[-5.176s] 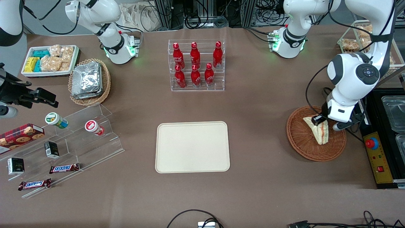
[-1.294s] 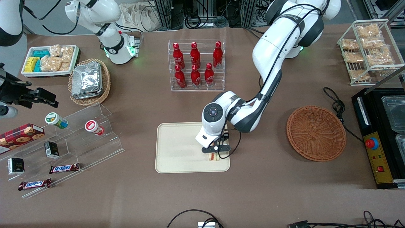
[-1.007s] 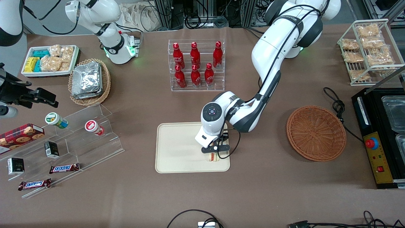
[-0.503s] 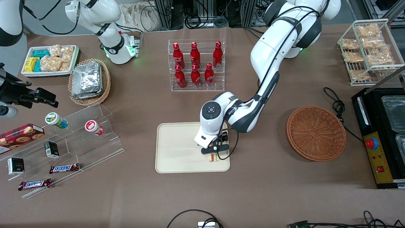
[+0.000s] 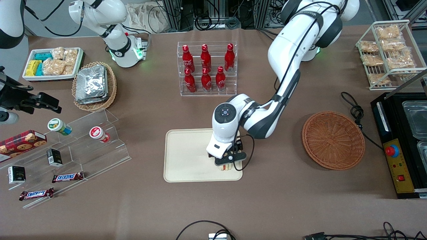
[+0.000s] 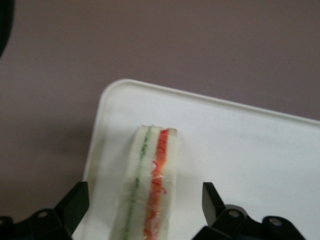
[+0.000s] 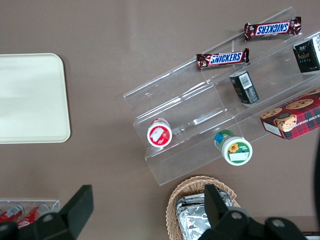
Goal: Place sandwich from basket to tray
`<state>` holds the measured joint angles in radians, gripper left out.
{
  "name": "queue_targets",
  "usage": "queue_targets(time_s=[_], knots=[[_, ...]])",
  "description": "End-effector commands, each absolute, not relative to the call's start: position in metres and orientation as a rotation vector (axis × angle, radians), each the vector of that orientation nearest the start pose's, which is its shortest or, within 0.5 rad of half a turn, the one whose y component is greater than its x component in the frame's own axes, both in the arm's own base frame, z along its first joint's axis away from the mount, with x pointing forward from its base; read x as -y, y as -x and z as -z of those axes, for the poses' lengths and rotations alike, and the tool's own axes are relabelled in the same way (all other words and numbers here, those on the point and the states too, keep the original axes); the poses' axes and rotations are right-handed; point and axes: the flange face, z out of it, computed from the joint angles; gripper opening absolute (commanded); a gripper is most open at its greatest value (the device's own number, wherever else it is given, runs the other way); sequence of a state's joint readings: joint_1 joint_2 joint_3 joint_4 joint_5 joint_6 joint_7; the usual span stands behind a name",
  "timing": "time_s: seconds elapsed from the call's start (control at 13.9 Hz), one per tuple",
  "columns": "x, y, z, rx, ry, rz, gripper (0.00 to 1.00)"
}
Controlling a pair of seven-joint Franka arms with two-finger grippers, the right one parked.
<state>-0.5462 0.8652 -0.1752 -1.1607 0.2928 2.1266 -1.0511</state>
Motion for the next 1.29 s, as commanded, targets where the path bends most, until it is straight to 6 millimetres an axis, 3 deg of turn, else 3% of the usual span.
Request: queue_targets(time_s=[0.0, 0.22, 0.36, 0.5, 0.93, 1.22], knots=[[0.432, -0.629, -0.352, 0.488, 3.054, 0.289, 1.0], [0.376, -0.649, -0.406, 0.603, 3.01, 0.295, 1.0], [0.353, -0.651, -0.434, 0.562, 3.005, 0.285, 1.0], [0.312, -0.659, -0.46, 0.572, 2.985, 0.252, 1.0], [0.209, -0.657, -0.514, 0.484, 3.031, 0.145, 1.0], [0.16, -0.65, -0.538, 0.349, 3.035, 0.052, 1.0]])
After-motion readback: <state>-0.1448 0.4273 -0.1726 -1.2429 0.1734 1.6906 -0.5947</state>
